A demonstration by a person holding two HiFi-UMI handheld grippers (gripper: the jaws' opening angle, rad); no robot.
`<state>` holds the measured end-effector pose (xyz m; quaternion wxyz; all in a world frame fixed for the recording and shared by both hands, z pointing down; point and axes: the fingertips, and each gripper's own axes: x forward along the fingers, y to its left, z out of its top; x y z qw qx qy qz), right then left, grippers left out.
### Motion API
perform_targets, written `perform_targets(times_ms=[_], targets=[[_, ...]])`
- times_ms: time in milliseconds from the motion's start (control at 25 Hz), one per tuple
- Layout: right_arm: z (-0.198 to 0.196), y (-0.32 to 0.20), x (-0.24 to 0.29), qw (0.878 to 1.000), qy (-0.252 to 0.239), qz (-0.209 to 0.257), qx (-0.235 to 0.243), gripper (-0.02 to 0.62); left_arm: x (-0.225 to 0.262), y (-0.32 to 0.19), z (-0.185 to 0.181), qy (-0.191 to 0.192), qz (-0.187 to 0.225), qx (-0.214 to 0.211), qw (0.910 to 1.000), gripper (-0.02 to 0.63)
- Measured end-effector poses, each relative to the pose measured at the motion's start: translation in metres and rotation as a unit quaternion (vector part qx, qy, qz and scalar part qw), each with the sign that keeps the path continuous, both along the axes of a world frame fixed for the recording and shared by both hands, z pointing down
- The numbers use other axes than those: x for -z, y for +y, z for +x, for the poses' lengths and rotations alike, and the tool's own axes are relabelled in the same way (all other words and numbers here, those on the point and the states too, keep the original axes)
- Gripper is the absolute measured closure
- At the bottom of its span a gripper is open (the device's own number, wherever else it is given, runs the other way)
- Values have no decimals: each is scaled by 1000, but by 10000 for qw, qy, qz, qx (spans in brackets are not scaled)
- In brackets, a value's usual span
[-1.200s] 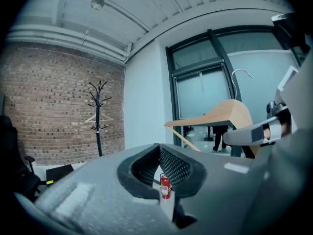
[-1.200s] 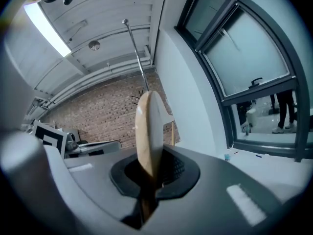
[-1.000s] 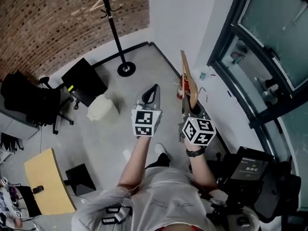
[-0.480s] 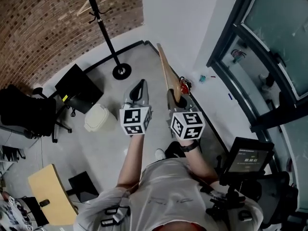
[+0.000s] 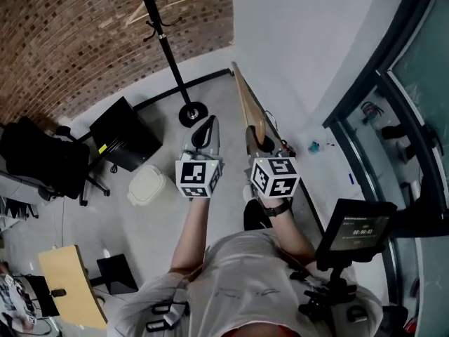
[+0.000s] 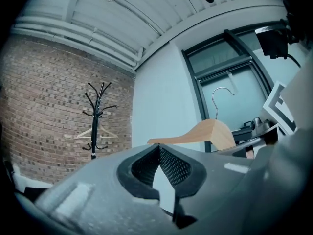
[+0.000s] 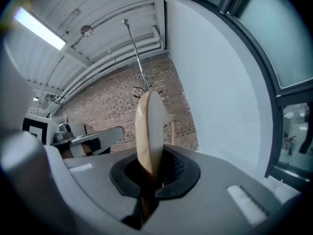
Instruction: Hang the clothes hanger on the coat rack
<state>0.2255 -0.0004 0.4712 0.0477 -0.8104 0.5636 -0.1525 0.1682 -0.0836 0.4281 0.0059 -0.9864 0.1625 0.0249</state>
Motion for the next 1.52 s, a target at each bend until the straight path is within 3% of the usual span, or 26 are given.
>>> perform_targets(times_ms=[120,280,520,680,880,1240,1520], targets=[[44,-45,19,9993,299,109,209,589,12,-41,40,-58,73,239,9997,606],[81,-104,34,9899,1101,-233,867,589,19,-100,68,-126,63,725,9973,606],[124,-167,29,9857,888,-211,1419,589,21,-169,103,-202,51,1273,9917,606],[144,-206,11,9749,1189,-609,1779,589,7,-204,116,-538,60,1478,9875,606],[146,-269,-10,9496,1591,-1008,2505,589,3,-267,112,-504,146,1869,9810,606],[148,-418,-24,9370,1578,-828,3006,589,-15,-419,104,-391,148,2341,9713,606],[129,-505,-8,9024,1661,-767,3902,589,6,-507,93,-297,400,2474,9676,606]])
